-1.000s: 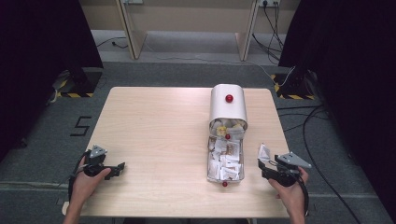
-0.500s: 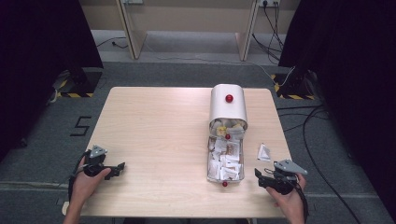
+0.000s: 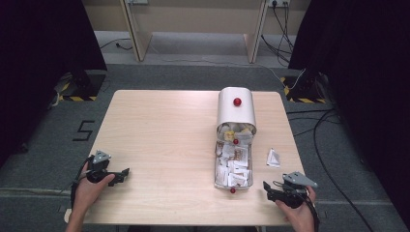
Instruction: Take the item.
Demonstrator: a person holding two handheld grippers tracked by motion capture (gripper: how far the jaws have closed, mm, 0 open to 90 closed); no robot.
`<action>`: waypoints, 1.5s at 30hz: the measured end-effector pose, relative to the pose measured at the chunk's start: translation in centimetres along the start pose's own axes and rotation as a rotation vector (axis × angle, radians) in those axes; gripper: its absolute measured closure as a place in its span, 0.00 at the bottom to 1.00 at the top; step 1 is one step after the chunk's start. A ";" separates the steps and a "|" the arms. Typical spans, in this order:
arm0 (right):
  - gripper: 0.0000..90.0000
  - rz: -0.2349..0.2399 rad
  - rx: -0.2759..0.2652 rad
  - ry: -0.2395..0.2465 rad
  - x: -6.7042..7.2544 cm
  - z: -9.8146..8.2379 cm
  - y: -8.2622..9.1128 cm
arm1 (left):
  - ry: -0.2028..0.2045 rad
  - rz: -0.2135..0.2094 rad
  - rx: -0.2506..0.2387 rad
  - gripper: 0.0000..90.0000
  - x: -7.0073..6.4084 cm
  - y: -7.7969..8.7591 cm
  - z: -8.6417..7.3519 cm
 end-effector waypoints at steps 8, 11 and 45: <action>0.19 0.004 0.024 0.007 0.0 -0.9 0.2 | 0.000 0.001 0.000 0.00 0.0 0.0 0.0; 0.19 0.007 0.035 0.010 0.1 -1.3 0.2 | 0.000 0.001 0.000 0.00 0.0 0.0 0.0; 0.11 -0.002 -0.057 0.014 0.9 -4.3 1.4 | -0.001 0.002 0.000 0.00 0.0 0.0 0.0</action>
Point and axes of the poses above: each handheld gripper's, and its own axes: y roughly backward along the jaws, z roughly out of its top, x roughly to its left, the point moved 1 cm from there along -y, roughly forward along the jaws, and after that the axes turned 11 degrees about -z, right-handed, at the moved point
